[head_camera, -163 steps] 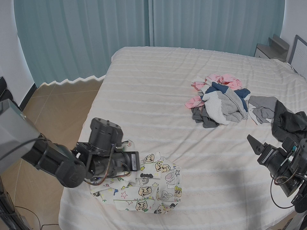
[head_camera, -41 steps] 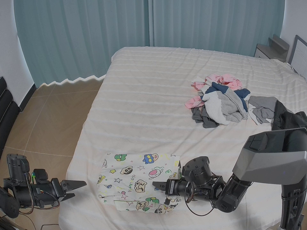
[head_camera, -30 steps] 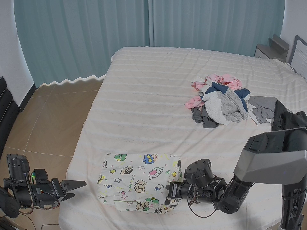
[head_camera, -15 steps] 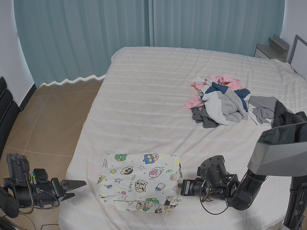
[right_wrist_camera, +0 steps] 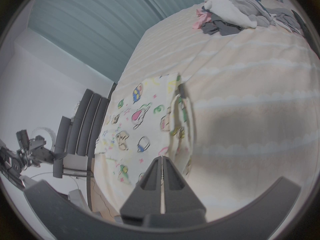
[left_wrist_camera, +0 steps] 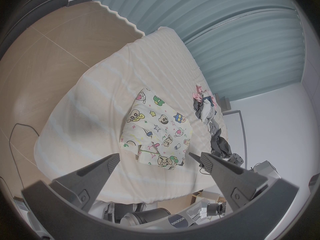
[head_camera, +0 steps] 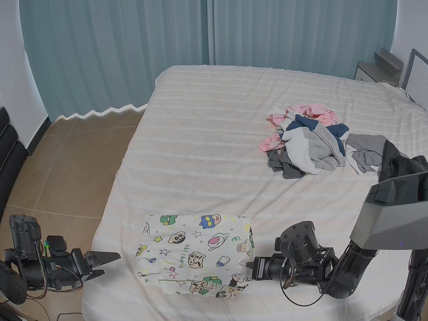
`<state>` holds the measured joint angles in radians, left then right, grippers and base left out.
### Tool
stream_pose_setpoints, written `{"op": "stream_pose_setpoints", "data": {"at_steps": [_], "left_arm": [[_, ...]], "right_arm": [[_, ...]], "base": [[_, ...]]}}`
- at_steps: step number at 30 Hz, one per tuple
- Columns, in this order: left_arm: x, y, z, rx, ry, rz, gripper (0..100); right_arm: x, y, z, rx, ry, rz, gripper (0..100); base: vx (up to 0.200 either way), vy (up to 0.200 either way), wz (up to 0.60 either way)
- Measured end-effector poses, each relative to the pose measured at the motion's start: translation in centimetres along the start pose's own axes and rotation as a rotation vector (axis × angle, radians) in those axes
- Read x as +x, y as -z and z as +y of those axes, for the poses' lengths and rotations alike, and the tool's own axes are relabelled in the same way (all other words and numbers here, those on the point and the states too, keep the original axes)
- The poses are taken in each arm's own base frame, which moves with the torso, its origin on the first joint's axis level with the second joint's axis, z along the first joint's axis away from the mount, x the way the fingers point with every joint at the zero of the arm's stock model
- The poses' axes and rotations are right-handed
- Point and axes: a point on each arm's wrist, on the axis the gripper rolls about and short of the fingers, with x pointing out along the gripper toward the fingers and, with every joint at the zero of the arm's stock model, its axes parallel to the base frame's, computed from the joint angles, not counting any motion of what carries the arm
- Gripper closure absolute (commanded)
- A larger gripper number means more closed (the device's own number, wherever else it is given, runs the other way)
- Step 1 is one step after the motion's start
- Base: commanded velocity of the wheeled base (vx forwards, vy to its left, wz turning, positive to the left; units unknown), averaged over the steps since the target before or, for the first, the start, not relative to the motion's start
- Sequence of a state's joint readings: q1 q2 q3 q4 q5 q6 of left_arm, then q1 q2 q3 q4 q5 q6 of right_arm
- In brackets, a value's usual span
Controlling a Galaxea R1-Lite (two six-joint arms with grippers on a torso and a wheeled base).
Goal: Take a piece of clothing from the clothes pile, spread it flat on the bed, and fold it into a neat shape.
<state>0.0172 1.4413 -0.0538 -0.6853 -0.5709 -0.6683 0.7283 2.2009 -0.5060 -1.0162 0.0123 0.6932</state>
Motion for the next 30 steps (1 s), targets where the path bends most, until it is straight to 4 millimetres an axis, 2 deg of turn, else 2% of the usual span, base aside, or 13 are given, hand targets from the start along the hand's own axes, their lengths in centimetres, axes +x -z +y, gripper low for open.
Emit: {"op": "stream_pose_setpoints", "data": {"at_steps": [7,14,30], "left_arm": [[0.1,0.0,0.1,-0.003,-0.004,0.006,0],[0.2,0.0,0.2,-0.007,-0.010,0.011,0],[0.3,0.1,0.3,-0.012,-0.014,0.020,0]], "right_arm": [[-1.0,1.6,1.2,-0.038,-0.033,0.043,0],[-1.0,1.9,1.4,-0.042,-0.034,0.049,0],[-0.6,2.0,3.0,-0.066,-0.111,0.002,0]], "base": [[0.000,0.000,0.00],[0.000,0.000,0.00],[-0.200,0.000,0.00]]}}
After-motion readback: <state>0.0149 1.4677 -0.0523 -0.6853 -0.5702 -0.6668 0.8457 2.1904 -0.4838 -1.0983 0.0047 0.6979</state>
